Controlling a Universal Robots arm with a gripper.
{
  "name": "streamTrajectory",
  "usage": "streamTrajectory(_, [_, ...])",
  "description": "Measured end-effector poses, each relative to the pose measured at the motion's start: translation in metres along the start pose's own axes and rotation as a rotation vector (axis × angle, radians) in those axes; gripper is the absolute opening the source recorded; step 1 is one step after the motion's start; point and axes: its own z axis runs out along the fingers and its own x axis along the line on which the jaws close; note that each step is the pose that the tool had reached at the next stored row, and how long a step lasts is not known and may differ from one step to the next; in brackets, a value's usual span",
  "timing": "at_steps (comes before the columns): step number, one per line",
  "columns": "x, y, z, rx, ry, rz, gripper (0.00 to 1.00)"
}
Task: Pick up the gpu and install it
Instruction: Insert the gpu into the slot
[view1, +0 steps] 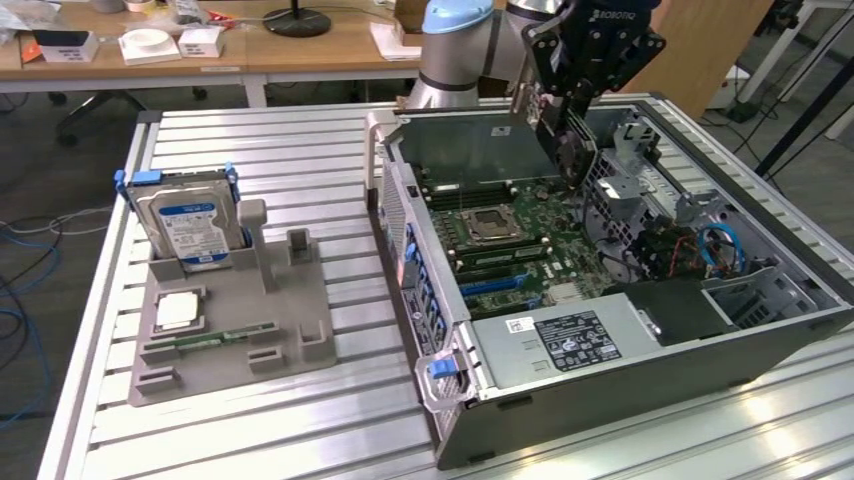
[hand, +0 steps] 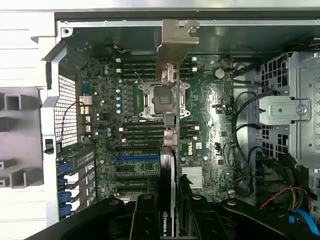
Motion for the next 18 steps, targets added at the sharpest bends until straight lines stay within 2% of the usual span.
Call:
streamTrajectory(10, [0.0000,0.0000,0.0000,0.0000,0.0000,-0.001,0.27])
streamTrajectory(18, [-0.0025,0.0001,0.0001,-0.0009,0.0024,-0.047,0.27])
